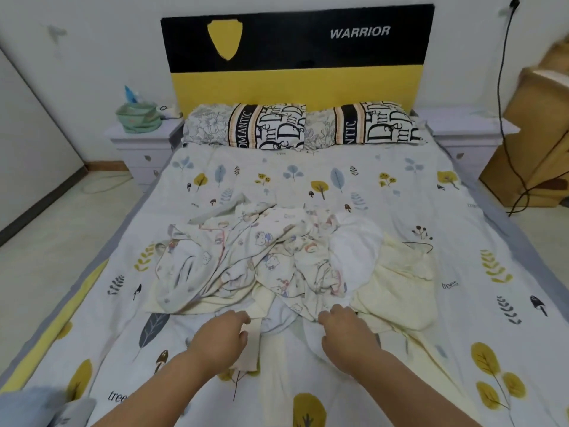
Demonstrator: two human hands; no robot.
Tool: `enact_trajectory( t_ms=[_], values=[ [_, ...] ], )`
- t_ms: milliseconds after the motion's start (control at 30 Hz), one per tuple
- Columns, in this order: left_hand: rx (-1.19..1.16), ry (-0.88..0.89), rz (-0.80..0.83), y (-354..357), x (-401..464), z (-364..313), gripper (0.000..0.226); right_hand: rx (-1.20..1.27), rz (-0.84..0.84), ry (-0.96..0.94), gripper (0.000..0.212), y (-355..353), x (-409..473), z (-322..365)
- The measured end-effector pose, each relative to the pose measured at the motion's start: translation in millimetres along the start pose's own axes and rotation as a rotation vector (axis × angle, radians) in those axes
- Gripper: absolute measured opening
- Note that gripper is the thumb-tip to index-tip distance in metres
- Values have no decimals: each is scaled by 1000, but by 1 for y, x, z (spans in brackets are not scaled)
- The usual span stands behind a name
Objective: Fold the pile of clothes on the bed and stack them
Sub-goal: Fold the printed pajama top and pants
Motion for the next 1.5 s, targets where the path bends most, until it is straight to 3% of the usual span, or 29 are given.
enact_trajectory(
  t_ms=[267,400,500,567,633,767,1000,1100,1200,1367,1433,1500],
  values=[
    [209,-50,-124,6,85,70,41,-135,-194,34,51,45,109,20],
    [237,-156,-258,-1,113,105,48,-168,-171,34,70,58,154,25],
    [216,-244,-253,-1,129,129,63,-207,-150,46,80,70,176,26],
    [206,-291,-185,4,137,144,74,-242,-65,42,77,82,181,23],
    [155,-306,-111,12,141,151,80,-337,-19,35,60,91,179,21],
    [-2,-167,-185,34,135,135,48,-344,-144,14,30,92,169,25],
    [-98,-8,77,51,69,91,42,-149,-86,-14,40,95,119,40],
    [-171,67,85,29,40,73,33,-86,-45,-20,43,86,94,40],
    [-367,87,-31,-8,18,44,27,192,-49,-49,53,62,66,50],
    [-607,177,-273,-75,-12,-17,24,957,92,-154,117,-17,9,90],
    [-681,233,-277,-97,-28,-44,26,1187,67,-228,110,-47,-8,100],
    [-750,290,-255,-115,-47,-70,25,1261,-76,-181,70,-77,-25,98]
  ],
)
Point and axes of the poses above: each hand's wrist, its own x-axis towards the middle knuckle, its own y-axis out of the palm, z = x × y, the point moved 1 cm from there along x, towards the middle knuckle, and after that the axes turned 15 degrees about -x, right-handed, at the moved point
